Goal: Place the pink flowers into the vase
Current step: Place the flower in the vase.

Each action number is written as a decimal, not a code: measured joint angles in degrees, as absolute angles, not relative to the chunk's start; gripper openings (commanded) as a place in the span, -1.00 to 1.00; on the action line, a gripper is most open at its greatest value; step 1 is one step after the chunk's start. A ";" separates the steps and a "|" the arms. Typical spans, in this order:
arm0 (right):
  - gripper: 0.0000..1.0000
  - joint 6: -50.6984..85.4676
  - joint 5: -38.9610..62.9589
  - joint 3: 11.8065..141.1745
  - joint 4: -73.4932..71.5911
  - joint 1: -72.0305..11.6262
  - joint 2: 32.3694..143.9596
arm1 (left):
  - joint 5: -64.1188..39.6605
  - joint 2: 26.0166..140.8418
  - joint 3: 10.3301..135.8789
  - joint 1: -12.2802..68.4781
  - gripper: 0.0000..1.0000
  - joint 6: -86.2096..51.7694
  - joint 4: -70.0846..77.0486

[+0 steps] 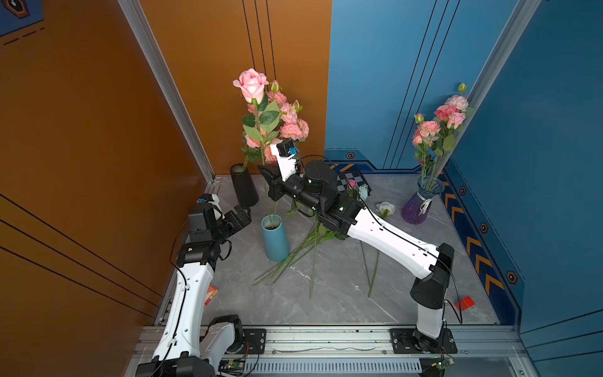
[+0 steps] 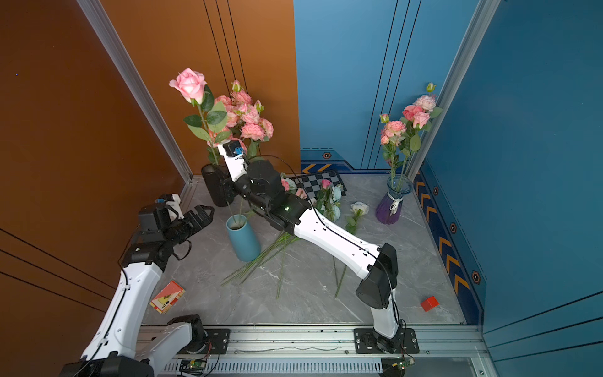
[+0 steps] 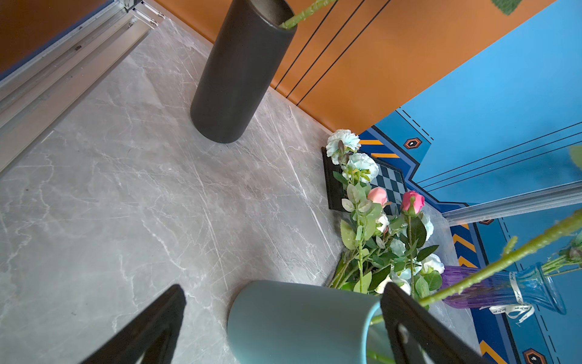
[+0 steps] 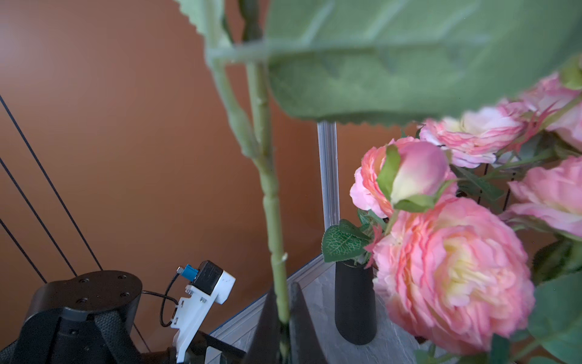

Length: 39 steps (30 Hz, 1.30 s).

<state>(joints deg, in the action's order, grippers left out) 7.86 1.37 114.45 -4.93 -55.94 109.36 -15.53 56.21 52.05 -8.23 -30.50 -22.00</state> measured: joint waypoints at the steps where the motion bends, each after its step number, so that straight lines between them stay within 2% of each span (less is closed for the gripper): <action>1: -1.00 7.88 1.43 113.25 -6.24 -55.94 109.36 | -15.53 56.21 52.05 -8.23 0.97 -30.50 -21.98; 11: -1.00 7.22 1.26 102.54 -11.68 -57.43 109.97 | -15.70 56.23 52.01 -7.79 0.97 -30.46 -21.82; 18: -0.85 6.87 -0.32 97.47 -12.99 -58.39 109.97 | -15.70 56.23 52.01 -7.44 0.97 -30.46 -21.82; 19: -0.78 6.76 -0.78 96.64 -13.06 -58.52 109.95 | -15.70 56.23 52.01 -7.42 0.97 -30.46 -21.80; 21: -0.50 6.17 -1.63 95.46 -13.06 -58.57 109.95 | -15.70 56.23 52.01 -7.14 0.97 -30.46 -21.80; 23: -0.40 5.58 -2.42 95.07 -12.99 -58.63 109.95 | -15.73 56.23 52.01 -7.07 0.97 -30.46 -21.80; 25: -0.19 4.95 -3.05 95.07 -12.95 -58.74 109.75 | -15.75 56.23 52.01 -7.05 0.97 -30.46 -21.80; 28: -0.10 3.75 -3.81 95.66 -11.84 -59.24 108.88 | -15.92 56.23 52.01 -7.05 0.97 -30.46 -21.78; 32: 0.20 1.65 -4.71 98.10 -9.39 -60.55 106.28 | -15.94 56.23 52.01 -7.01 0.97 -30.46 -21.78; 39: 0.53 -1.39 -5.93 98.37 -7.49 -62.46 94.15 | -16.12 56.23 52.01 -6.61 0.97 -30.44 -21.58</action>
